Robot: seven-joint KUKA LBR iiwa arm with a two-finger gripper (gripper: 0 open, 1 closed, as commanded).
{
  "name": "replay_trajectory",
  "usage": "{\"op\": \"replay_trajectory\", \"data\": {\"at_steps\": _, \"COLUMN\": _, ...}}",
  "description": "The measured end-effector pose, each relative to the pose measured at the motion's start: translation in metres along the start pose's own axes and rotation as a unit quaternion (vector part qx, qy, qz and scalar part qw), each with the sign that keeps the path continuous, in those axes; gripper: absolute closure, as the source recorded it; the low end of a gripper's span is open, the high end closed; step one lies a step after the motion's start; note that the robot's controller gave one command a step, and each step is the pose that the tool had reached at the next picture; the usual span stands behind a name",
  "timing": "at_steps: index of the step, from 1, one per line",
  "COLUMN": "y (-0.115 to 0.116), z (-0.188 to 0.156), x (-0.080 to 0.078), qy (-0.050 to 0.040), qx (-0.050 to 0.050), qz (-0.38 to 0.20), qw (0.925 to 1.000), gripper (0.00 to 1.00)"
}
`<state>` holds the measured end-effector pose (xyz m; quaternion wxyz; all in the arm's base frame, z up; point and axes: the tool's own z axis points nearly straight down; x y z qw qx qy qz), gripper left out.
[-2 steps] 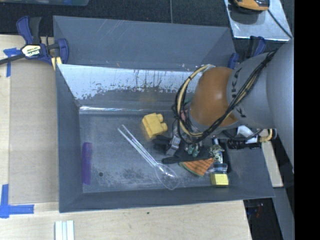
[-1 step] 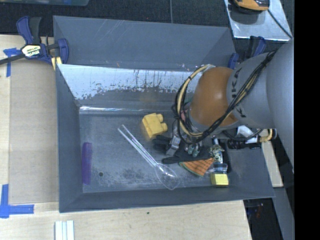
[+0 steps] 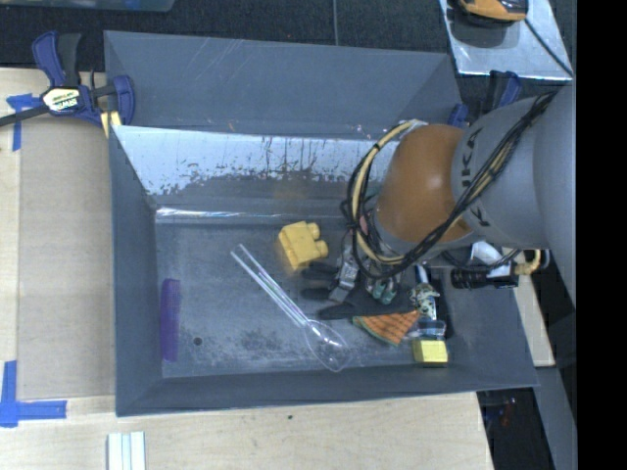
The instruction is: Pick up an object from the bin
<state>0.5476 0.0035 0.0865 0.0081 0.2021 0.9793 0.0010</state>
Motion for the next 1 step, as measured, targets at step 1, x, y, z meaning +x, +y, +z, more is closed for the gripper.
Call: {"op": "replay_trajectory", "data": {"at_steps": 1, "y": 0.0005, "z": -0.0197, "x": -0.0015, "qy": -0.0021, "qx": -0.001, "qz": 0.0, "qw": 1.0, "gripper": 1.0}}
